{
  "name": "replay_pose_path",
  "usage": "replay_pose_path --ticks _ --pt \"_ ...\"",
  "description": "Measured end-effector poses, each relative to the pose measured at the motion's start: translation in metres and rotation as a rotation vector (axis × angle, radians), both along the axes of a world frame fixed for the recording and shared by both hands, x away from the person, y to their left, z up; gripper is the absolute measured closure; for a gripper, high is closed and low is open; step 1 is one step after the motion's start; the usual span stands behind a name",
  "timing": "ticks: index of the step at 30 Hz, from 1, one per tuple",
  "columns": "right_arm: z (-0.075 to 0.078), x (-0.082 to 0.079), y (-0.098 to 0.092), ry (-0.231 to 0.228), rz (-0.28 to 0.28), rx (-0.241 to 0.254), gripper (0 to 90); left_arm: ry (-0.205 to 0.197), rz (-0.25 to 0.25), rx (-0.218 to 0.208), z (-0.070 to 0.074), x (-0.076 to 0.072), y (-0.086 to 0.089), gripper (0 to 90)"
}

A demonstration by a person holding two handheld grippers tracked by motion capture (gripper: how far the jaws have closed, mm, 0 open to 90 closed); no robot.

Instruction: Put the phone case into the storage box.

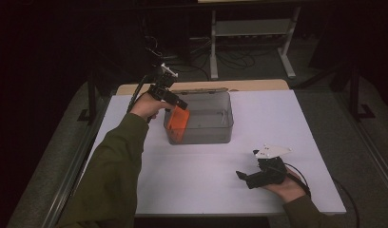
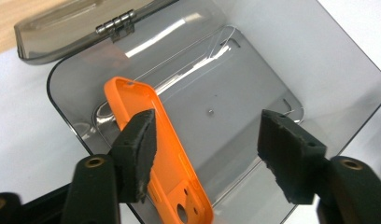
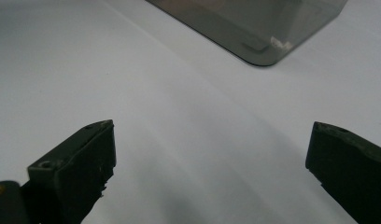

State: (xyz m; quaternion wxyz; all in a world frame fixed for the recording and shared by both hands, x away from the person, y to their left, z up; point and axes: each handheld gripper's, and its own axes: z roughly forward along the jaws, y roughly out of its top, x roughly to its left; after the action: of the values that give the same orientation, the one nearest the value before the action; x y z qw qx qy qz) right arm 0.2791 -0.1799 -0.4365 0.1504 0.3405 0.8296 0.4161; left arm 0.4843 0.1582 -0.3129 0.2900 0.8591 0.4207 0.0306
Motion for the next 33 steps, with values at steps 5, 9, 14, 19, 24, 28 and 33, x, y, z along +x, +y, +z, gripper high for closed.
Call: replay_pose_path --ticks 5,9,14,19,24,28,33 --pt "0.000 0.000 0.000 0.001 0.000 -0.001 1.2 -0.038 -0.034 0.005 -0.001 -0.003 0.001 29.4" --pt "0.000 0.000 0.000 0.000 -0.001 -0.001 1.2 -0.076 -0.054 -0.004 -0.002 -0.005 0.003 21.9" --pt "0.000 0.000 0.000 -0.001 0.000 -0.003 1.2 -0.118 -0.090 -0.025 -0.004 -0.008 0.006 14.3" --pt "0.000 0.000 0.000 0.000 -0.001 -0.004 1.2 -0.140 -0.120 -0.040 -0.005 -0.011 0.009 4.3" --pt "-0.001 0.000 0.000 0.000 0.000 -0.004 1.2 -0.155 -0.154 -0.072 -0.006 -0.016 0.012 0.0" --pt "-0.001 0.000 0.000 -0.001 0.000 -0.005 1.2 -0.177 -0.171 -0.091 -0.008 -0.020 0.016 0.0" --pt "-0.001 0.000 0.000 0.000 0.000 -0.005 1.2 -0.196 -0.188 -0.100 -0.010 -0.026 0.021 0.0"
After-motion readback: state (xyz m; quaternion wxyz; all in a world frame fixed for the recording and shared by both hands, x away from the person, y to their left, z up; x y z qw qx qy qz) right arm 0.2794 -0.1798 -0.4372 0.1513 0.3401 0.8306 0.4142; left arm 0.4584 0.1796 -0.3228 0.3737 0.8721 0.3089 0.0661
